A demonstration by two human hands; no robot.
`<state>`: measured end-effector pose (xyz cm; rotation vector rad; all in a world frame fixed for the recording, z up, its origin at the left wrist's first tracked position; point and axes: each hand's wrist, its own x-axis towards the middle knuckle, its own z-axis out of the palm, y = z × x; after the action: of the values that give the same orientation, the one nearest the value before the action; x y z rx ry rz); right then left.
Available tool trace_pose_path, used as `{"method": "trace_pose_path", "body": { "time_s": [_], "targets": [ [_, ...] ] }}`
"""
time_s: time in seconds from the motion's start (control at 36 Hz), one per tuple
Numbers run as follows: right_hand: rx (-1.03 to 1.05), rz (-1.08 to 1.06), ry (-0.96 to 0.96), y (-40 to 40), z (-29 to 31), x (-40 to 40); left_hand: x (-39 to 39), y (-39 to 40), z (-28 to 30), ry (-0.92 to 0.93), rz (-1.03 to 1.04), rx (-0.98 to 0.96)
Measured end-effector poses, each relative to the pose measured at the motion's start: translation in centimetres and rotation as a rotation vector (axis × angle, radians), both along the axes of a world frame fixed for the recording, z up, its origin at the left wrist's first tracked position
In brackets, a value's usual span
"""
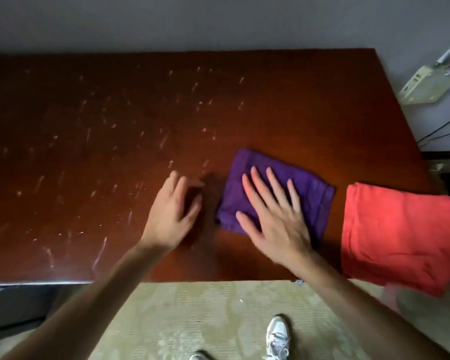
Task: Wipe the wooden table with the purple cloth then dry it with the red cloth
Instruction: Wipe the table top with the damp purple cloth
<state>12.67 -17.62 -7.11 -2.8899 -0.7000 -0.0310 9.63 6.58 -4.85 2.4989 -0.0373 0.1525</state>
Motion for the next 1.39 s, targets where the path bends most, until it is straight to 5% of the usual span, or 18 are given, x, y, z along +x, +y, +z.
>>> {"method": "trace_pose_path", "body": {
  "time_s": [0.22,0.56,1.0,1.39],
  "targets": [
    [-0.109,0.157,0.065,0.6,0.2,-6.3,-5.6,5.1,-1.1,0.021,0.014,0.292],
    [-0.134,0.68,0.087,2.0,1.3,9.4,-4.9,5.7,-1.9,0.065,0.032,0.302],
    [-0.047,0.216,0.08,9.3,2.4,35.9,-4.6,6.0,-2.4,0.124,0.013,0.29],
    [-0.02,-0.123,0.076,12.3,1.7,27.6,-4.9,5.8,-2.1,0.068,0.0,0.284]
  ]
}}
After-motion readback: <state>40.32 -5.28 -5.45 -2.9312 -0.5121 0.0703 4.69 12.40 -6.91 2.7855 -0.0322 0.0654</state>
